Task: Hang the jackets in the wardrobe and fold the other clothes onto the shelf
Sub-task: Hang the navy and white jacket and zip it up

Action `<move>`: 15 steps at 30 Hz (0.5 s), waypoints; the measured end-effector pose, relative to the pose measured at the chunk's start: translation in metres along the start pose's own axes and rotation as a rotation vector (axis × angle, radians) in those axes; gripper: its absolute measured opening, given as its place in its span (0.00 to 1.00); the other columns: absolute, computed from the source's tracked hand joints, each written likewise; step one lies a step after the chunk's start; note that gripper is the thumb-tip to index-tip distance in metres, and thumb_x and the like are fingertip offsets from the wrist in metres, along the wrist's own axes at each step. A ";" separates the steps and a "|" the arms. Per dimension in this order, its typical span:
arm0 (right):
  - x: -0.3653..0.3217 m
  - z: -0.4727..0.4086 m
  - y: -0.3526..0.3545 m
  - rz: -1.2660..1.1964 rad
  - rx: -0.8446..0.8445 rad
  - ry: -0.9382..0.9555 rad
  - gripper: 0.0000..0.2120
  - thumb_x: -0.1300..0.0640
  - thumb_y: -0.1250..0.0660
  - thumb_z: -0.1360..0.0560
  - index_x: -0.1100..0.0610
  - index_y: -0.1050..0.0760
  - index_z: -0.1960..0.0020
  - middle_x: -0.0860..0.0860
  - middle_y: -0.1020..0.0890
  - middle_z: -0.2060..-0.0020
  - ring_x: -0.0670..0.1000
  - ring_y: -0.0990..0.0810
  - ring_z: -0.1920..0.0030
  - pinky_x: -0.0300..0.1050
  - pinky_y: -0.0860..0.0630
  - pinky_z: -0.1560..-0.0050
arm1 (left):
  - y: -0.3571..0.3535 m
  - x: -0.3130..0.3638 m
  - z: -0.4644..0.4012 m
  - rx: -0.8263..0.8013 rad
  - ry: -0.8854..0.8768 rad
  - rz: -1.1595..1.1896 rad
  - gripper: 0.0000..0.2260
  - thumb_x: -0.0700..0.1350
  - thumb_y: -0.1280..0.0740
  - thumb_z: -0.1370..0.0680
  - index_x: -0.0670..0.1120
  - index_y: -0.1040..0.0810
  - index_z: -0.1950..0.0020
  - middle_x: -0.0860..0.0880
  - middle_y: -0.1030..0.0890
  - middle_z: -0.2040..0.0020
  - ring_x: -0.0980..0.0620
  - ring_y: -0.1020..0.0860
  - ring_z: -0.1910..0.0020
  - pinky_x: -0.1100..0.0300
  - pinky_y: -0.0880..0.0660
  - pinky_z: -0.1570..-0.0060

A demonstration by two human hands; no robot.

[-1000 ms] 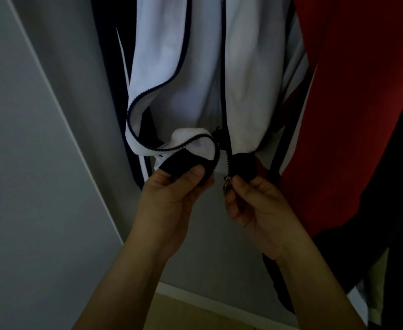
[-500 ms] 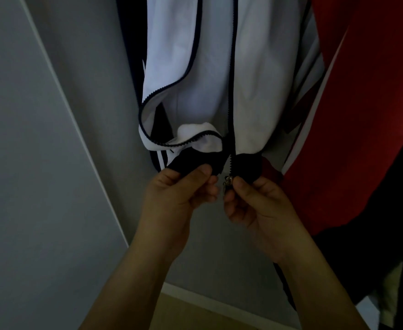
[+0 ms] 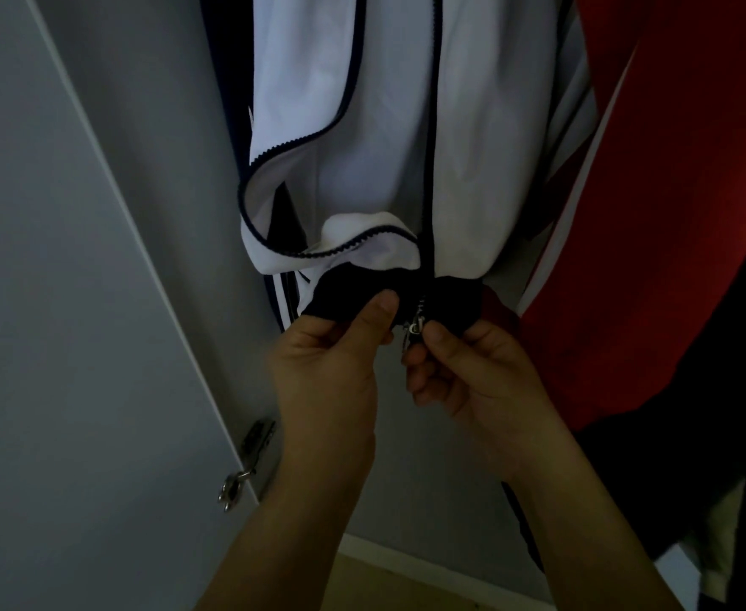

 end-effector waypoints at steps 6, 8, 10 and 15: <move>0.000 0.000 0.000 -0.001 0.015 0.016 0.06 0.56 0.34 0.31 0.58 0.20 0.58 0.53 0.18 0.69 0.46 0.21 0.72 0.37 0.26 0.73 | -0.002 -0.003 0.002 0.018 0.015 0.009 0.06 0.44 0.28 0.31 0.50 0.14 0.55 0.47 0.15 0.55 0.49 0.17 0.53 0.57 0.21 0.53; 0.000 -0.001 0.001 0.003 0.022 0.016 0.07 0.56 0.34 0.31 0.59 0.22 0.56 0.52 0.18 0.69 0.46 0.22 0.73 0.36 0.27 0.73 | -0.003 -0.003 0.004 0.020 -0.006 -0.002 0.06 0.43 0.28 0.30 0.50 0.14 0.55 0.47 0.14 0.54 0.47 0.17 0.51 0.55 0.21 0.50; 0.001 -0.001 0.000 0.006 0.023 0.013 0.08 0.56 0.34 0.31 0.60 0.22 0.56 0.52 0.18 0.69 0.46 0.22 0.73 0.36 0.27 0.74 | -0.003 -0.003 0.004 0.040 -0.034 -0.015 0.07 0.43 0.28 0.30 0.53 0.14 0.56 0.49 0.14 0.55 0.49 0.17 0.51 0.57 0.21 0.51; 0.003 -0.001 -0.004 0.006 0.002 0.007 0.07 0.57 0.34 0.31 0.60 0.23 0.56 0.53 0.18 0.69 0.47 0.22 0.73 0.37 0.27 0.74 | 0.002 -0.001 0.003 0.085 -0.077 0.011 0.07 0.42 0.28 0.29 0.52 0.14 0.55 0.49 0.14 0.54 0.48 0.17 0.50 0.58 0.21 0.51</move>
Point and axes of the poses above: each hand's wrist, its own z-axis away from the middle knuckle, its own y-axis out of the back of the hand, x = y × z, the point moved 7 cm from there along -z, towards the middle knuckle
